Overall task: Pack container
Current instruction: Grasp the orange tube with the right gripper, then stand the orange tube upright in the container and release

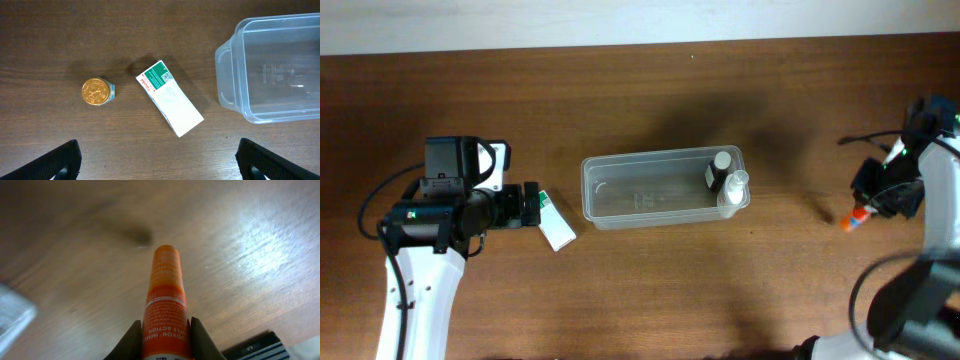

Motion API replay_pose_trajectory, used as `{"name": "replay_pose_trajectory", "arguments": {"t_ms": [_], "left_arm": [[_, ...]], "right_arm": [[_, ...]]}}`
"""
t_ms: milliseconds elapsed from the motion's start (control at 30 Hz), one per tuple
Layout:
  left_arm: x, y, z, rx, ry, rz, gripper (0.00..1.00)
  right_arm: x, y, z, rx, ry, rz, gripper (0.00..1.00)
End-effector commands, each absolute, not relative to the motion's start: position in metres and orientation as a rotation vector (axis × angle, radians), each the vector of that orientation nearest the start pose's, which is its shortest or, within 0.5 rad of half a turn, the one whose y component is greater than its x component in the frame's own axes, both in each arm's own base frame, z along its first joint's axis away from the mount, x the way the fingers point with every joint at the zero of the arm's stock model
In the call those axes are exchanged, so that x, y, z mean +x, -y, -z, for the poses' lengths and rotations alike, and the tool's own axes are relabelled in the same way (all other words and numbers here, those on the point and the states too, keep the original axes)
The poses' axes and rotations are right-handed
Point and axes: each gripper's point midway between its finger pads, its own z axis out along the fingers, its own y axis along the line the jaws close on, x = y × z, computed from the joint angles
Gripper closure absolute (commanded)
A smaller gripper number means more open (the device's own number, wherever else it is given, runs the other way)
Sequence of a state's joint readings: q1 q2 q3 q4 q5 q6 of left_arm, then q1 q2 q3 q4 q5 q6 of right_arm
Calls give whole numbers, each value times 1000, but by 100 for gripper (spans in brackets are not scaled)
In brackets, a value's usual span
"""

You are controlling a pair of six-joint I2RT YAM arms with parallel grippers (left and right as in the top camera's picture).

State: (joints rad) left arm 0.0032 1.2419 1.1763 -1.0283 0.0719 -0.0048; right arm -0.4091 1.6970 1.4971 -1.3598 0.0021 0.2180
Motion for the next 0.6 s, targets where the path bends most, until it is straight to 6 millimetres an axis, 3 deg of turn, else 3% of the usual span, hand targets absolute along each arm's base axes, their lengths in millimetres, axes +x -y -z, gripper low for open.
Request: {"name": "replay_pose_trajectory", "arguments": {"t_ms": [0,133,267,367,567], "left_arm": [[300,11,-195,5,-2647,109,1],[300,11,-195,5,-2647,109,1],[300,11,-195,5,-2647,109,1],[300,11,-195,4,-2647,109,1],[300,11,-195,5,-2647,109,1]], "right_arm": [[299,77,-220,627,-2817,-44,81],[300,14,-273,308,-2694,-106,80],[298,-42,-295,50,-2613,-174,80],[298,-78,-292,-102,-2614,-215,80],[312,-118,-261,-250,-2696,-227,80]]}}
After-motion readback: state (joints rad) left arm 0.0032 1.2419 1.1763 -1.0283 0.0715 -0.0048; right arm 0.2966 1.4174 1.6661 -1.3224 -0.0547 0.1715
